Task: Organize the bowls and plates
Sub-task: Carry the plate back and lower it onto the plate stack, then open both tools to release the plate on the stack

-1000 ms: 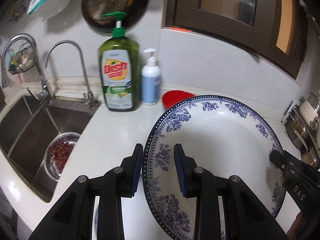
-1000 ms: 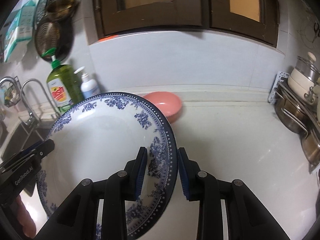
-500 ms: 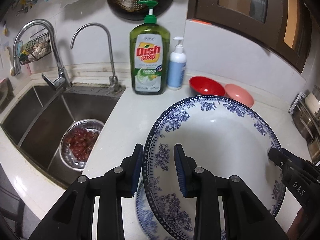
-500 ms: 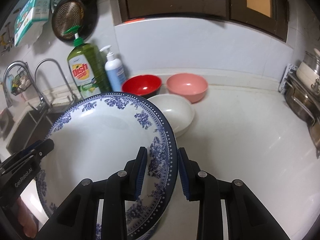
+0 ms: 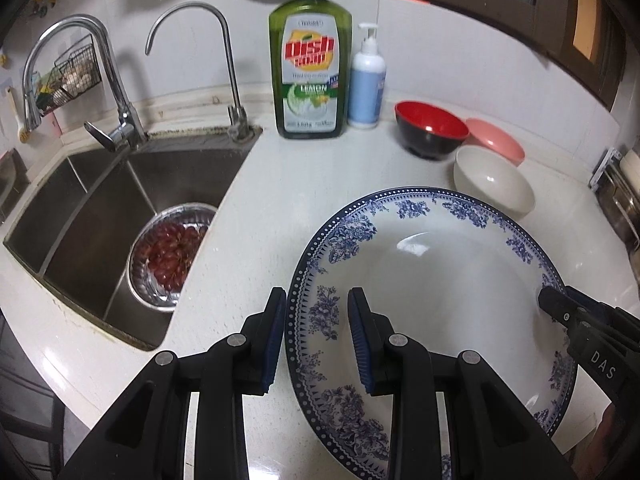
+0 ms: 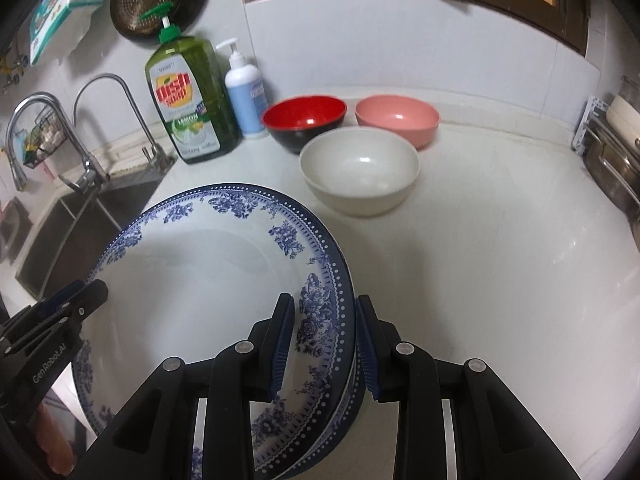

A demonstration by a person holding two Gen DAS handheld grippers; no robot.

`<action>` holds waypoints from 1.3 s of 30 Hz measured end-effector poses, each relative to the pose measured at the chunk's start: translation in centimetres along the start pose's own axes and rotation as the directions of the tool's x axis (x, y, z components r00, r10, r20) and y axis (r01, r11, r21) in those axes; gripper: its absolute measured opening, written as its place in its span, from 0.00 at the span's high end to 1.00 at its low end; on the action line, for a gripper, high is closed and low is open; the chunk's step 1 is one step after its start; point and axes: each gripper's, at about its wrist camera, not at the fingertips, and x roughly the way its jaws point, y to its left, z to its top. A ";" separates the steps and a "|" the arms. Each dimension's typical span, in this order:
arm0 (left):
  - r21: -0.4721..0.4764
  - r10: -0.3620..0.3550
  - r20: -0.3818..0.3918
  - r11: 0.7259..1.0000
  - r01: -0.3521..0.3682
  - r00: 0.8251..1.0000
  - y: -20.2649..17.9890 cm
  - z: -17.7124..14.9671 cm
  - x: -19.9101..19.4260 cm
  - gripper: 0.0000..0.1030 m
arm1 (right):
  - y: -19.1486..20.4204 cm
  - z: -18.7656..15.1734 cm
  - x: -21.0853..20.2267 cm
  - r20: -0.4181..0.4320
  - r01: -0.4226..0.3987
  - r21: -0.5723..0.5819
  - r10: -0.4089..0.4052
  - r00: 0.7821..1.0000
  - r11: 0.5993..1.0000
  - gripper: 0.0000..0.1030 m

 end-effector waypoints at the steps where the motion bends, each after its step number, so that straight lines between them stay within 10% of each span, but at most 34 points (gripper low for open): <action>1: 0.004 0.001 -0.007 1.000 -0.001 1.000 -0.1 -0.2 0.2 0.69 | -0.1 -0.1 0.2 -0.009 0.000 0.004 0.000 1.000 1.000 0.69; 32: -0.010 -0.021 -0.123 1.000 0.020 0.992 0.3 -2.1 4.0 0.69 | 0.7 -1.5 3.3 -0.102 0.046 -0.036 -0.049 0.994 0.998 0.65; 39: 0.024 0.013 -0.036 1.000 -0.012 0.999 0.1 -1.3 2.0 0.51 | 0.7 -1.6 1.7 -0.041 0.131 -0.079 -0.135 0.990 0.988 0.33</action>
